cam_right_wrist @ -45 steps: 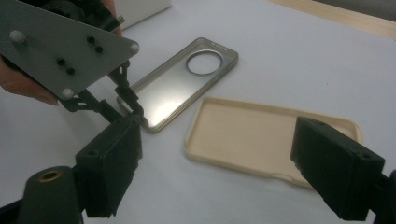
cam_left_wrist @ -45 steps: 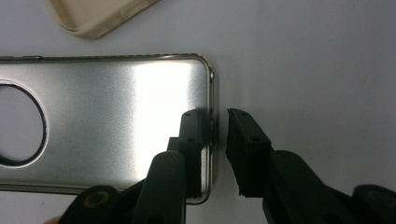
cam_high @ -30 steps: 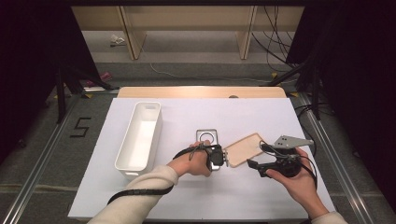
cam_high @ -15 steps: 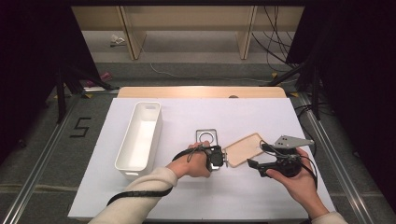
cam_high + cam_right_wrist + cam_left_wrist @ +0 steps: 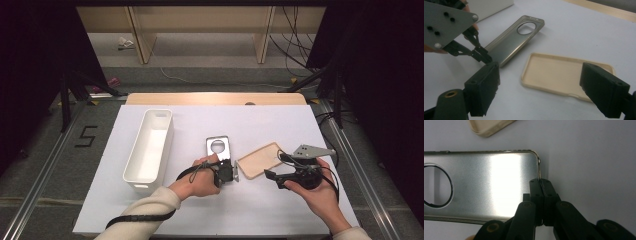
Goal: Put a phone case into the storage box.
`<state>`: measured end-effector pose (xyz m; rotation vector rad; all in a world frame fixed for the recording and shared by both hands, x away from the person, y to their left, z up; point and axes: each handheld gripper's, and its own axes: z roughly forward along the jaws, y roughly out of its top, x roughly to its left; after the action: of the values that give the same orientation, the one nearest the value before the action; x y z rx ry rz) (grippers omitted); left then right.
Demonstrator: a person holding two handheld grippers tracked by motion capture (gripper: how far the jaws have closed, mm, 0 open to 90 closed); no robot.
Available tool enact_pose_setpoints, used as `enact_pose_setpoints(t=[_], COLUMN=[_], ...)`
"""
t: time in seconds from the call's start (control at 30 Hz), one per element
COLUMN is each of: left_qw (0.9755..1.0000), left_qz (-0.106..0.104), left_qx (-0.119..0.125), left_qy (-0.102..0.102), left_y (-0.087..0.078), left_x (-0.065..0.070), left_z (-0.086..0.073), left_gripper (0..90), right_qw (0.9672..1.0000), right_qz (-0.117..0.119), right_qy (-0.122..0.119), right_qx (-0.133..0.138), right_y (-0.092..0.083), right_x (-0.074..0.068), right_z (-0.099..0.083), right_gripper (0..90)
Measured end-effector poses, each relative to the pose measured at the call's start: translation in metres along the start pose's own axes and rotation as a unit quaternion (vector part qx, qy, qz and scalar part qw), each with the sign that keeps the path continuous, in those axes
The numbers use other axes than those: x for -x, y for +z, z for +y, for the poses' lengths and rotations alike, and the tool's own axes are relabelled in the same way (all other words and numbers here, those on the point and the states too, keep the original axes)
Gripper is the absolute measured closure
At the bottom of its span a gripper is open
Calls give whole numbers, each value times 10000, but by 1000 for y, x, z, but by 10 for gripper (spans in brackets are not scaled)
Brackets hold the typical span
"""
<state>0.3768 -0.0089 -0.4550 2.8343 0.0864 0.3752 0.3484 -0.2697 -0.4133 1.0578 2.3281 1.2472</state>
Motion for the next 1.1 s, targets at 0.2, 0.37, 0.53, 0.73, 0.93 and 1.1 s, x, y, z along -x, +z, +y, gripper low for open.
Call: enact_pose_setpoints(t=[0.2,0.37,0.53,0.73,0.93,1.1], left_qw=[9996,9992,9980,9970,9955,9945], left_qz=[181,291,418,459,538,577], left_qx=[178,260,448,513,627,696], left_qy=[-84,-5,123,363,464,521], left_y=[-5,-12,-18,-24,-32,-35], left_x=[11,17,26,35,40,42], left_z=[-9,-11,-11,-8,-3,0], left_gripper=[888,888,888,887,887,887], right_qw=[9999,9998,9997,9995,9995,9992], right_qz=[95,159,224,300,324,381], right_qy=[70,90,41,-45,-31,109], right_qx=[46,70,67,38,37,-1], right_y=[6,12,26,41,56,68], right_x=[-5,-9,-16,-23,-23,-19], right_z=[5,9,19,29,38,43], right_gripper=[174,174,175,176,182,186])
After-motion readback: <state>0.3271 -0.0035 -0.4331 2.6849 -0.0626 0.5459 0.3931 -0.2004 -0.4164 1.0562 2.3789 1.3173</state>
